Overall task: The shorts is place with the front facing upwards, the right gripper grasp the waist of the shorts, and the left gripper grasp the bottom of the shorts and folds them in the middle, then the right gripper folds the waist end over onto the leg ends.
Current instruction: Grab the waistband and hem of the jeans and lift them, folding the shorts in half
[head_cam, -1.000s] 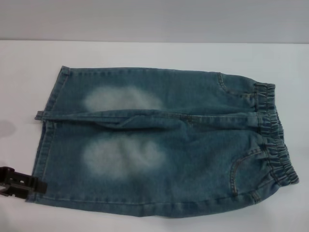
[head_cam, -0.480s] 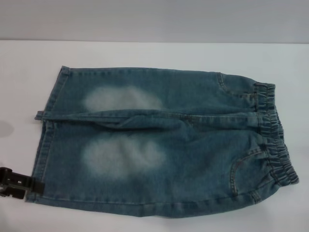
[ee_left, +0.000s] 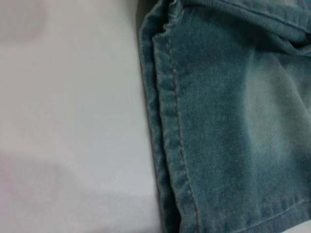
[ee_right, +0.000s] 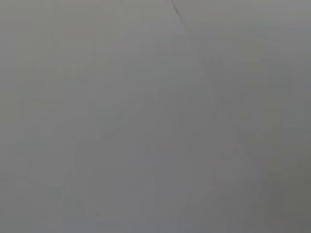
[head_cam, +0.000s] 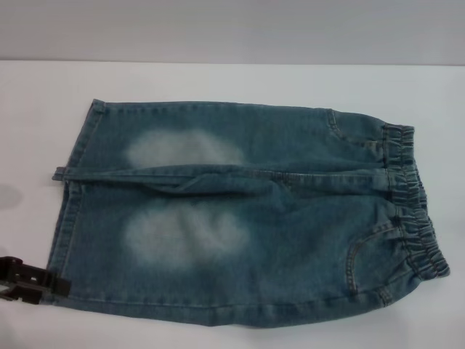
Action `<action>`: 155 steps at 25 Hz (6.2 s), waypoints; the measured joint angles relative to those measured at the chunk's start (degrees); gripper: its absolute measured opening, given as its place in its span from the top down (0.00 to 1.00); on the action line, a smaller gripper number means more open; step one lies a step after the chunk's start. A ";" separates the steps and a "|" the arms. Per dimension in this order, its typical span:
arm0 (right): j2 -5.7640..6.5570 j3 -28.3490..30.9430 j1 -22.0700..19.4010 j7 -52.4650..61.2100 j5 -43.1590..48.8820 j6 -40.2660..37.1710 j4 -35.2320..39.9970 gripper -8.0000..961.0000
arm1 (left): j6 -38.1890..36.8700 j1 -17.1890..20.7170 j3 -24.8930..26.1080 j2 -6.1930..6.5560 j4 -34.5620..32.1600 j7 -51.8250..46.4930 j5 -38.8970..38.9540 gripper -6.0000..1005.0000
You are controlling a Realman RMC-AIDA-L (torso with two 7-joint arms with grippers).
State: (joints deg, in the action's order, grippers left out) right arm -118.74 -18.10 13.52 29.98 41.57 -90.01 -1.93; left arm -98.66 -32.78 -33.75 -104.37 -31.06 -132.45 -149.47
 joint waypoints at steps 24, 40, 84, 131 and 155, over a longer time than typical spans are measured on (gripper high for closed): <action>0.05 0.22 0.21 0.08 0.00 0.01 0.00 0.34 | -2.30 -3.32 0.71 -1.36 -0.08 0.08 0.62 0.17; 0.09 0.53 1.03 0.08 -0.15 0.01 0.22 0.34 | -2.71 -3.65 0.58 -0.67 -0.17 0.14 0.49 0.23; 0.67 0.69 0.91 20.01 9.40 5.62 13.02 0.36 | 0.54 -2.46 4.12 -1.58 -0.75 0.73 0.48 0.97; 7.62 -17.10 22.65 68.43 117.02 -13.48 50.35 0.37 | -0.83 -4.14 11.00 -1.64 -1.72 -0.01 5.69 0.97; 5.42 -19.29 23.61 68.05 114.58 -11.28 49.19 0.38 | -0.82 -3.98 10.64 -2.24 -1.73 0.26 5.68 0.97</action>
State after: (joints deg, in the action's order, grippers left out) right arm -113.32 -37.39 37.12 98.04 156.15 -101.29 47.26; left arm -99.48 -36.75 -23.12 -106.62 -32.79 -132.19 -143.79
